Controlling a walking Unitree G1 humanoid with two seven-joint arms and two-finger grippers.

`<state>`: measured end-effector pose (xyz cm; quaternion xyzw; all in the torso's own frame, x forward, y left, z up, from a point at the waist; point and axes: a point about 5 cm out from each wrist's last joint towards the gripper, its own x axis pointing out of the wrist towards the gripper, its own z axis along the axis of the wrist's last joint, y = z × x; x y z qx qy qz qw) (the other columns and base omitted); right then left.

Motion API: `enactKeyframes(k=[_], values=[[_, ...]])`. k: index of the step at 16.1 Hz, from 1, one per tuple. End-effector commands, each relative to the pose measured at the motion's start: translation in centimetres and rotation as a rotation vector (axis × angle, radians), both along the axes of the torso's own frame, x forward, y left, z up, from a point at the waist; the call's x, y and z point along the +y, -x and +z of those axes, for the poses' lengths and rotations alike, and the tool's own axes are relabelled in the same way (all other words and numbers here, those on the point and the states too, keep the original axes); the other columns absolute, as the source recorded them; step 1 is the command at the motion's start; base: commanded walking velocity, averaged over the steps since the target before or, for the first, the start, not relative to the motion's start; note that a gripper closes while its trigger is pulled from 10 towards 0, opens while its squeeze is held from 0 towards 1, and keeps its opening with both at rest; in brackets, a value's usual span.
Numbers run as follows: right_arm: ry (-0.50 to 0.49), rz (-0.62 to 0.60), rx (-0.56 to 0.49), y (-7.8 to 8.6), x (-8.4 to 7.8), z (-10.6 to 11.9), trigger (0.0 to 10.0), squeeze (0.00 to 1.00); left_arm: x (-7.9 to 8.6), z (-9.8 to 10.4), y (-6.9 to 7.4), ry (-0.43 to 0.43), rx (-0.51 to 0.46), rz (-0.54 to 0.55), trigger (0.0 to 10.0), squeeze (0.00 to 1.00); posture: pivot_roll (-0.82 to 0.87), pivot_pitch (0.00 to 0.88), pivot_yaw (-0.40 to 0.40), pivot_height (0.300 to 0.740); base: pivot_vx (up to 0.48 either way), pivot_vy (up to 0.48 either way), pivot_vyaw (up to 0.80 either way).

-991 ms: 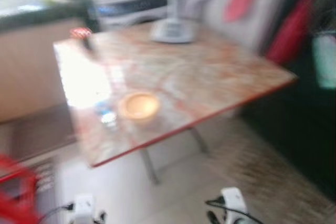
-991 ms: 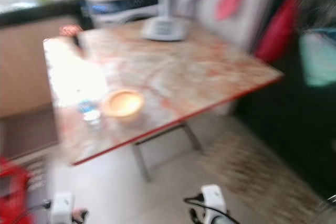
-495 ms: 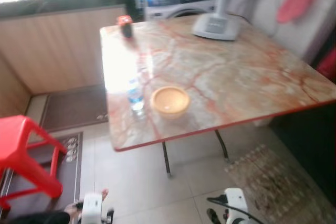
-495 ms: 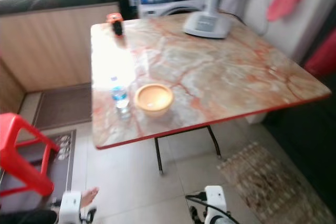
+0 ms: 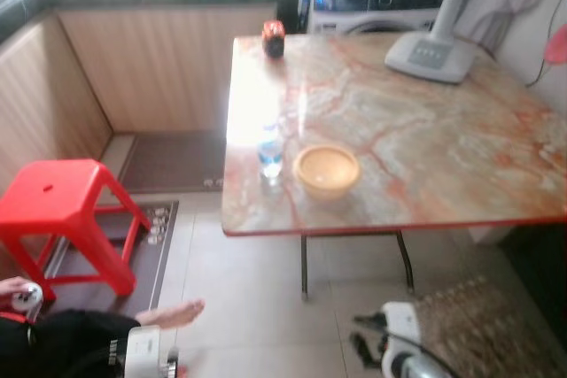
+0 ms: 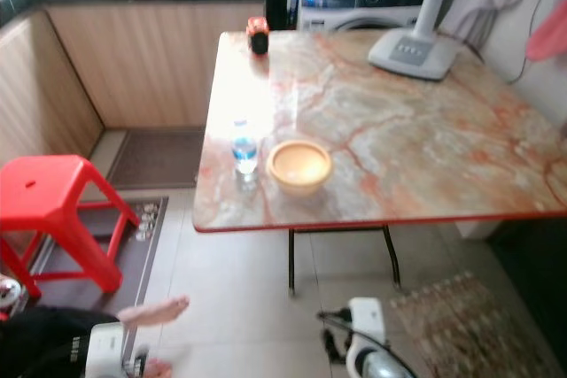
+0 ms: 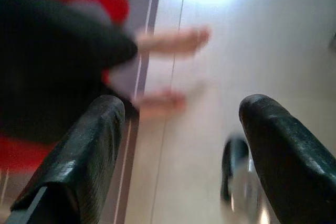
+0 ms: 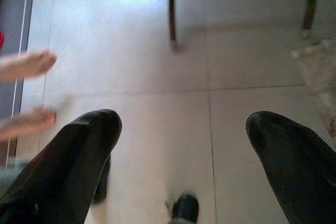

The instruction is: Restocking fridge

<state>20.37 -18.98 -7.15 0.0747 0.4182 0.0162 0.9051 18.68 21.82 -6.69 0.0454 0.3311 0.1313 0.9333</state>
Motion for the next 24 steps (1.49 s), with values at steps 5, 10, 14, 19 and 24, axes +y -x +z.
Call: enactKeyframes(k=[5,10,14,19,24], values=[[0.036,-0.102,-0.254,-3.7,-2.9,3.3,10.0,0.0,0.1,4.4,-4.1,-0.107,-0.336,-0.046,10.0,0.0,0.08,0.0,-0.026,0.74,0.0,0.0,0.0],[0.045,-0.063,-0.555,-5.9,-3.8,6.8,10.0,0.0,0.0,8.3,-5.9,-0.175,-0.601,-0.043,10.0,0.0,0.07,0.0,-0.021,0.74,0.0,0.0,0.0],[0.034,-0.116,-0.643,-6.2,-4.3,7.8,10.0,0.0,-1.0,11.5,-6.5,-0.239,-0.772,-0.112,10.0,0.0,0.07,0.0,-0.021,0.74,0.0,0.0,0.0],[0.098,-0.026,-0.359,-3.8,-2.7,4.0,10.0,0.0,-2.7,15.6,-8.4,-0.281,-0.925,-0.19,10.0,0.0,0.07,0.0,-0.025,0.74,0.0,0.0,0.0],[0.131,0.073,-0.053,-0.3,-0.4,0.4,10.0,0.0,-4.0,20.8,-10.3,-0.232,-1.066,-0.243,10.0,0.0,0.09,0.0,-0.024,0.74,0.0,0.0,0.0]])
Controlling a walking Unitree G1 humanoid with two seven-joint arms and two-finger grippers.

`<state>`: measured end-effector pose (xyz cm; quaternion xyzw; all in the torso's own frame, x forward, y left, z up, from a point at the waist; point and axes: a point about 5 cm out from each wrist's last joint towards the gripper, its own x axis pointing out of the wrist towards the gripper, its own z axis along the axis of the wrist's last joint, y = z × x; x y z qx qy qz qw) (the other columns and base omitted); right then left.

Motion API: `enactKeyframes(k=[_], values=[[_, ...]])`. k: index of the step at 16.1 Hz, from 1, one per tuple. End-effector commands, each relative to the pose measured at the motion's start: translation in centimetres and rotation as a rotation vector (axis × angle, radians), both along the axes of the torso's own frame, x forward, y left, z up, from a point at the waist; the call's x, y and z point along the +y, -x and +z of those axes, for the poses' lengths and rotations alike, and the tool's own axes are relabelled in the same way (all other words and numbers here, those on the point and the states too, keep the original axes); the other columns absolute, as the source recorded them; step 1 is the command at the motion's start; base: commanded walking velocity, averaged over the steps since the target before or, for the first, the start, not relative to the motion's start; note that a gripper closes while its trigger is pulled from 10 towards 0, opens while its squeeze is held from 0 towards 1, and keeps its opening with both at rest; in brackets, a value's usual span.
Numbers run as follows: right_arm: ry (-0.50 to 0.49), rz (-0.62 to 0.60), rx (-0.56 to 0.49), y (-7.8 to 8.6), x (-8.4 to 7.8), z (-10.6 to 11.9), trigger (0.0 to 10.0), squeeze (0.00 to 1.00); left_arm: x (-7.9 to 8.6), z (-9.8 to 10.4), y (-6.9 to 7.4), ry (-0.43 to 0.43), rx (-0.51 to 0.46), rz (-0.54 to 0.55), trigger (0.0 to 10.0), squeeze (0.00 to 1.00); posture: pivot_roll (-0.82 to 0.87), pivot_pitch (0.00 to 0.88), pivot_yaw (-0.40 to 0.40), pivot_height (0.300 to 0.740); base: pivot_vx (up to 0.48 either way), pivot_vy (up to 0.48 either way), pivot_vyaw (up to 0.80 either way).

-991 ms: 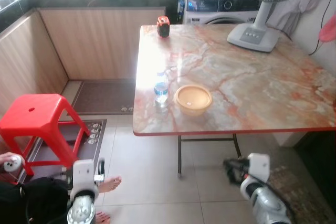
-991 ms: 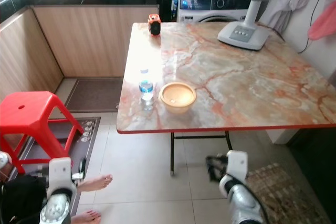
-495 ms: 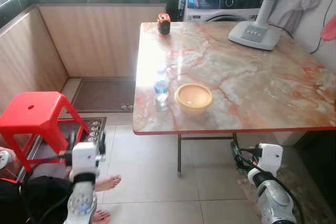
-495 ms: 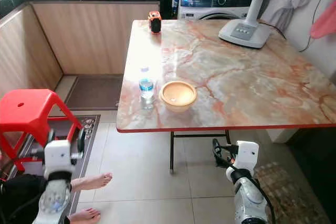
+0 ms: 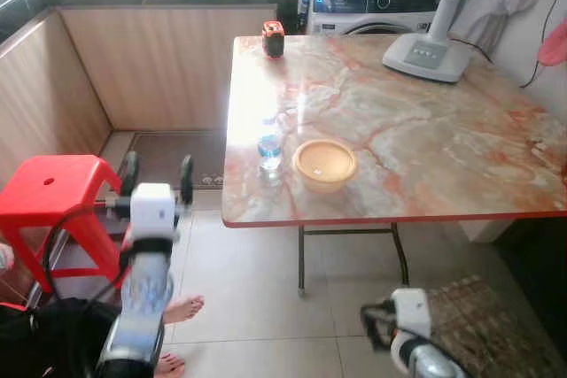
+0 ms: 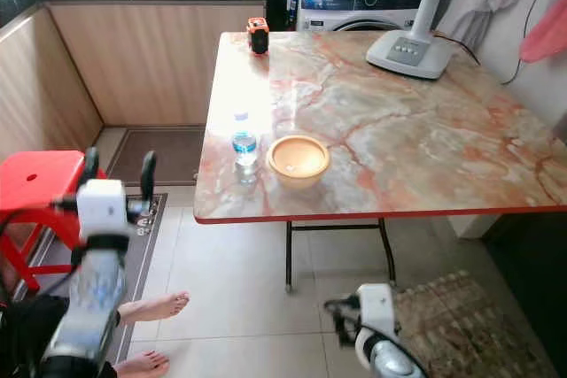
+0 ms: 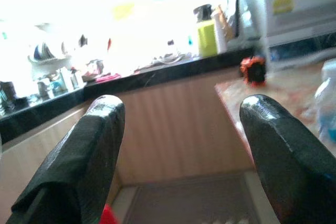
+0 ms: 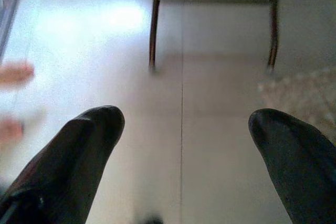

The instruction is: Restocking fridge

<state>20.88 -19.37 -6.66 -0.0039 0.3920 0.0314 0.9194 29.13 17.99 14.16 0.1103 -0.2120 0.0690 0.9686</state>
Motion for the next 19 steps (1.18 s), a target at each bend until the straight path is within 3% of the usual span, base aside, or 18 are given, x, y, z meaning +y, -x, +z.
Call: enactKeyframes(k=[1,4,6,10,13,17,19], values=[[0.02,0.026,0.049,0.6,0.2,-0.5,10.0,0.0,-0.4,0.3,-0.3,0.038,0.014,-0.031,10.0,0.0,0.1,0.0,-0.031,0.74,0.0,0.0,0.0],[0.055,0.118,0.093,0.8,0.9,-0.7,10.0,0.0,-0.9,2.2,-0.9,0.084,0.006,-0.068,10.0,0.0,0.11,0.003,-0.039,0.74,0.0,0.0,0.0],[0.061,0.182,0.091,0.5,1.2,-0.6,10.0,0.0,-0.9,2.4,-1.0,0.105,0.026,-0.071,10.0,0.0,0.11,0.005,-0.039,0.74,0.0,0.0,0.0],[0.106,0.253,0.111,0.2,-0.1,-0.3,10.0,0.0,-0.7,2.9,-1.2,0.123,0.022,-0.08,10.0,0.0,0.09,0.017,-0.035,0.74,0.326,0.0,0.0],[0.149,0.33,0.117,0.4,0.0,-0.3,10.0,0.0,-0.7,3.2,-1.3,0.141,0.028,-0.084,10.0,0.0,0.08,0.018,-0.026,0.74,0.338,0.0,0.0],[0.132,0.1,0.091,0.3,-1.0,-0.2,10.0,0.0,-1.0,3.4,-1.3,0.134,0.03,-0.099,10.0,0.0,0.08,0.017,-0.023,0.74,0.337,0.0,0.0],[0.055,-0.112,0.093,0.5,-1.5,-0.4,10.0,0.0,-1.5,3.6,-1.4,0.13,0.026,-0.11,10.0,0.0,0.09,0.009,-0.028,0.74,0.337,0.0,0.0]])
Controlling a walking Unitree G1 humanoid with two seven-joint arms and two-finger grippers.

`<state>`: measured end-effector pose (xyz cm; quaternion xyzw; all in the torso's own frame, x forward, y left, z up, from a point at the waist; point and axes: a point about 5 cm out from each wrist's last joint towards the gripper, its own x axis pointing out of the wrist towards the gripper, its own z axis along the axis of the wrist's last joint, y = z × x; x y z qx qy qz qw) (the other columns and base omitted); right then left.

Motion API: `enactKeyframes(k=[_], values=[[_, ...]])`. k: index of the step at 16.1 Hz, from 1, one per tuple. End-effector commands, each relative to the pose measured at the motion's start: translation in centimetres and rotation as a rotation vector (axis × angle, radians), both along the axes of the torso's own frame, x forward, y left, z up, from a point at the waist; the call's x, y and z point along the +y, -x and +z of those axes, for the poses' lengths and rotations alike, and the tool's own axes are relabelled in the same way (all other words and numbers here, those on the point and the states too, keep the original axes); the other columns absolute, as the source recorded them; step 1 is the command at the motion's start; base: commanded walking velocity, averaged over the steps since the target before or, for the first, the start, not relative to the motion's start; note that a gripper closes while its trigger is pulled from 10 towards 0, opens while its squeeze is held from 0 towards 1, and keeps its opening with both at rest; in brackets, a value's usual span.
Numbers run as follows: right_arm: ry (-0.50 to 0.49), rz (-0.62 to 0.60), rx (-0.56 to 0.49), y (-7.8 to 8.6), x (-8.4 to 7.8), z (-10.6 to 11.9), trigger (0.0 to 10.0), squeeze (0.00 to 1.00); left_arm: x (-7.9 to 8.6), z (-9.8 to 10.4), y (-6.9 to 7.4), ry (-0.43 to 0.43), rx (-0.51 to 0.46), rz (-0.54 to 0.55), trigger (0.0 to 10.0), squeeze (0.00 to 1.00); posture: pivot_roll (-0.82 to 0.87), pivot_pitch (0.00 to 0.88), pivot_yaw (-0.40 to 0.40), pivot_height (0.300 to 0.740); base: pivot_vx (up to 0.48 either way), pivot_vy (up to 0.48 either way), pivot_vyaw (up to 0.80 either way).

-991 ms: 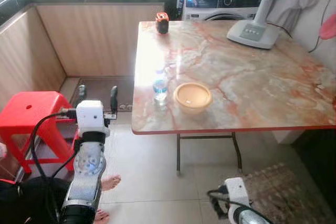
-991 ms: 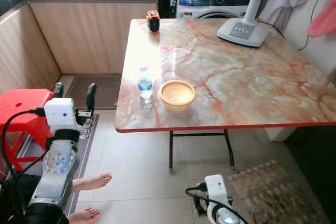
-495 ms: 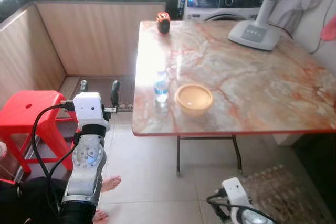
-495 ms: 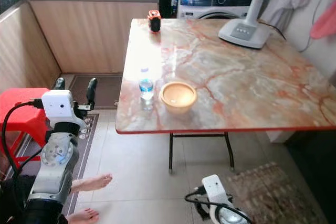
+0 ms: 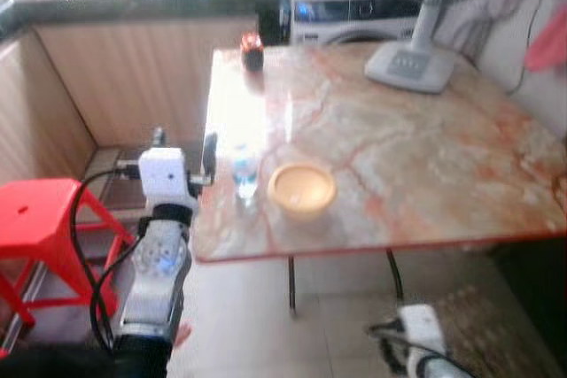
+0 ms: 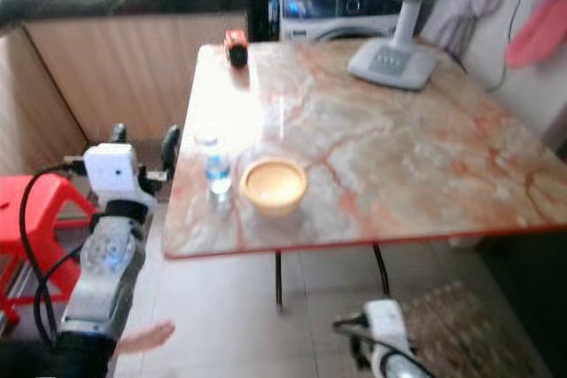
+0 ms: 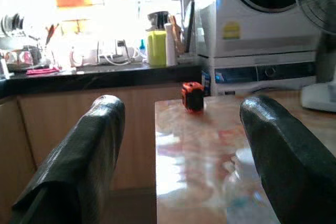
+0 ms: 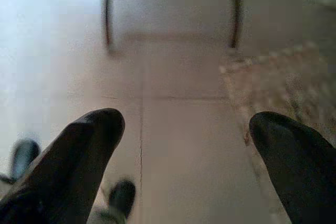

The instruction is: Restocking fridge

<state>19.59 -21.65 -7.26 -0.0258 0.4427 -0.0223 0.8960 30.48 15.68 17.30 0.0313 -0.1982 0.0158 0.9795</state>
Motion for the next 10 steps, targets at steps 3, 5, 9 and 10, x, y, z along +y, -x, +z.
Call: enactKeyframes(k=[3,5,9,10], values=[[-0.038,-0.081,0.025,0.6,1.3,-0.6,10.0,0.0,0.8,0.7,0.2,-0.018,-0.014,0.027,10.0,0.0,0.11,0.009,-0.032,0.74,0.338,0.0,0.0],[-0.046,-0.063,0.044,1.2,2.0,-1.0,10.0,0.0,1.0,1.1,0.2,-0.022,-0.022,0.03,10.0,0.0,0.12,0.009,-0.035,0.74,0.339,0.0,0.0],[-0.047,-0.077,0.04,0.4,2.2,-0.7,10.0,0.0,0.0,2.8,0.1,-0.016,-0.084,-0.013,10.0,0.0,0.12,0.0,-0.037,0.74,0.241,0.0,0.0],[-0.046,-0.076,0.03,-0.4,2.3,-0.3,10.0,0.0,-0.5,3.3,0.1,-0.033,-0.099,-0.034,10.0,0.0,0.12,0.0,-0.037,0.74,0.0,0.0,0.0]])
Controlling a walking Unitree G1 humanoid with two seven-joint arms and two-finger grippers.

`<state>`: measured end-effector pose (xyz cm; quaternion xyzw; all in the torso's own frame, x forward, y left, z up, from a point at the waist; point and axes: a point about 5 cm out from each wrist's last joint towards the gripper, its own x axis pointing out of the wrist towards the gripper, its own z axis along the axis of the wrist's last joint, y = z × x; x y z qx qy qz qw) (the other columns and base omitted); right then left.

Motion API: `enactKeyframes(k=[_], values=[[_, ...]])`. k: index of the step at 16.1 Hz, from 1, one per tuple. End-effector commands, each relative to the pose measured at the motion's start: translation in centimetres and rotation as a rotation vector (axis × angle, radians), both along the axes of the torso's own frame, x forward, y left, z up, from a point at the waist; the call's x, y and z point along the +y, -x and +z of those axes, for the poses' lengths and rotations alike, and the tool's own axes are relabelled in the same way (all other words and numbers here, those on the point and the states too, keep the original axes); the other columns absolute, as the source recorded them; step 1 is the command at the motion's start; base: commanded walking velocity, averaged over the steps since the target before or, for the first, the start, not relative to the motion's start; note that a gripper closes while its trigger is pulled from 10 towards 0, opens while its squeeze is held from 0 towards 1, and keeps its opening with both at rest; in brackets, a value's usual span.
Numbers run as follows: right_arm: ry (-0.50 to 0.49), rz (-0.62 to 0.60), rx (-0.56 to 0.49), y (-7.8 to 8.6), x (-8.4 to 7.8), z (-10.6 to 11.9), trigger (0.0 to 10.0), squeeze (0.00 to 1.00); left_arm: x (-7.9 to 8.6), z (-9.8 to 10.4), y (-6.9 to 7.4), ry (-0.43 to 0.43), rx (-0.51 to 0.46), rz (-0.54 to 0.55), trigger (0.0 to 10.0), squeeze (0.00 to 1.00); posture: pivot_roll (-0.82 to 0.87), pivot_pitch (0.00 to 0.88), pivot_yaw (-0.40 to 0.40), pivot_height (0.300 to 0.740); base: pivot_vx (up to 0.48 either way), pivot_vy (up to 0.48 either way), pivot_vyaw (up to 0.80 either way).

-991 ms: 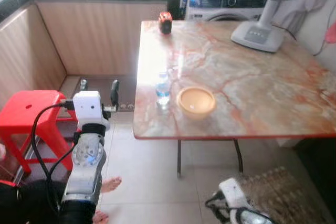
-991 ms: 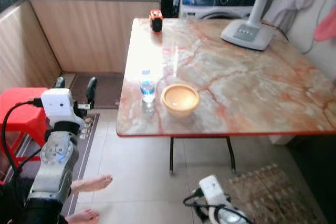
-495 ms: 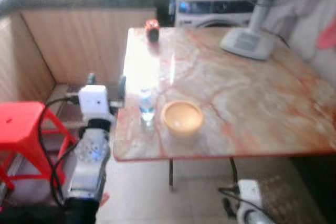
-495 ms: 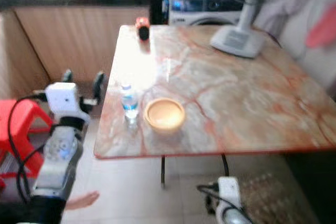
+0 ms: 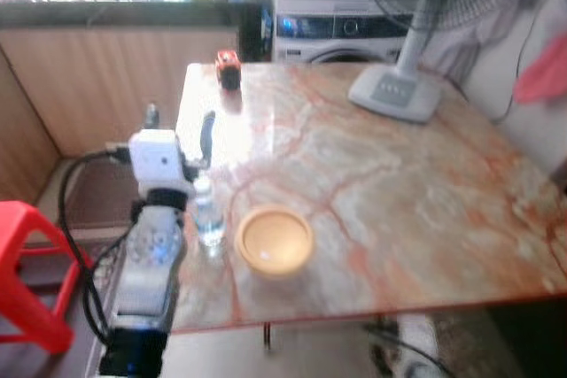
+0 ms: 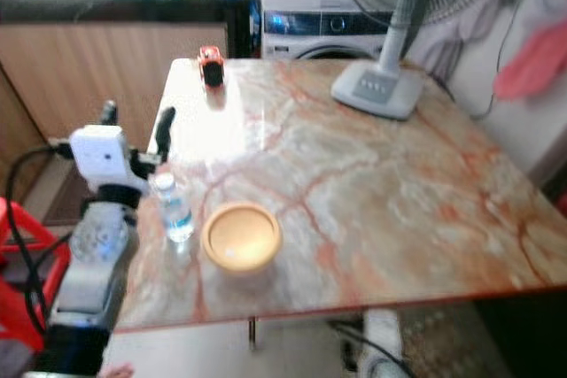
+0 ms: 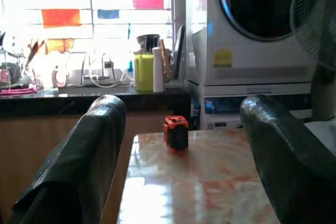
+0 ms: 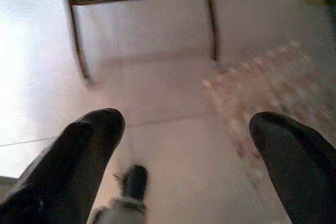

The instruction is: Restocking fridge

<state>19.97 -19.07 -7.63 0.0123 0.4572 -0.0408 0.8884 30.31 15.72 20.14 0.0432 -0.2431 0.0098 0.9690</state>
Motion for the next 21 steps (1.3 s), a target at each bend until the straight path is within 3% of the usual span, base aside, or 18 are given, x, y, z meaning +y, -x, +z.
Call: enactKeyframes(k=[1,3,5,7,10,12,13,14,16,17,18,21], values=[[0.007,-0.006,-0.005,-0.4,-0.2,0.3,10.0,0.0,-0.7,0.8,0.0,-0.008,-0.024,-0.028,10.0,0.0,0.12,0.0,-0.037,0.74,0.0,0.0,0.0],[0.02,0.022,-0.023,-1.4,0.0,0.7,10.0,0.0,-1.4,2.0,0.0,-0.036,-0.046,-0.051,10.0,0.0,0.12,0.0,-0.034,0.74,0.0,0.0,0.0],[0.019,0.023,-0.032,-2.0,0.0,1.1,10.0,0.0,-1.8,3.5,-0.7,-0.045,-0.001,-0.03,10.0,0.0,0.12,0.0,-0.035,0.74,0.0,0.0,0.0],[0.032,0.059,-0.012,-1.5,0.2,0.8,10.0,0.0,-2.4,6.7,-1.3,-0.069,0.002,-0.059,10.0,0.0,0.13,0.0,-0.039,0.74,0.0,0.0,0.0],[0.023,0.063,0.0,-1.5,0.3,0.7,10.0,0.0,-1.6,8.8,-1.9,-0.124,0.195,-0.024,10.0,0.0,0.14,0.0,-0.041,0.74,0.0,0.0,0.0],[0.023,0.064,0.0,-1.5,0.3,0.7,10.0,0.0,-1.6,9.0,-1.8,-0.124,0.218,-0.017,10.0,0.0,0.14,0.0,-0.041,0.74,0.0,0.0,0.0],[0.025,0.083,0.007,-1.6,0.4,0.8,10.0,0.0,-0.8,7.8,-1.5,-0.11,0.434,-0.121,10.0,0.0,0.17,0.0,-0.043,0.74,0.0,0.0,0.0],[0.025,0.092,0.012,-1.5,0.5,0.7,10.0,0.0,-0.4,6.9,-1.0,-0.124,0.563,-0.173,10.0,0.0,0.17,0.0,-0.043,0.74,0.0,0.0,0.0],[0.024,0.093,0.012,-1.5,0.6,0.7,10.0,0.0,-0.4,7.1,-0.8,-0.125,0.595,-0.171,10.0,0.0,0.17,0.0,-0.045,0.74,0.0,0.0,0.0],[0.011,0.09,-0.006,-1.7,0.5,0.9,10.0,0.0,1.4,4.9,-0.8,-0.099,0.733,-0.066,10.0,0.0,0.19,0.0,-0.04,0.74,0.0,0.0,0.0],[0.007,0.089,-0.014,-1.7,0.6,0.9,10.0,0.0,2.5,3.5,-0.5,-0.096,0.824,-0.026,10.0,0.0,0.18,0.0,-0.04,0.74,0.0,0.0,0.0],[0.008,0.101,-0.013,-1.4,0.7,0.7,10.0,0.0,4.3,3.0,0.2,-0.135,0.932,0.014,10.0,0.0,0.19,0.001,-0.042,0.74,0.0,0.0,0.0]])
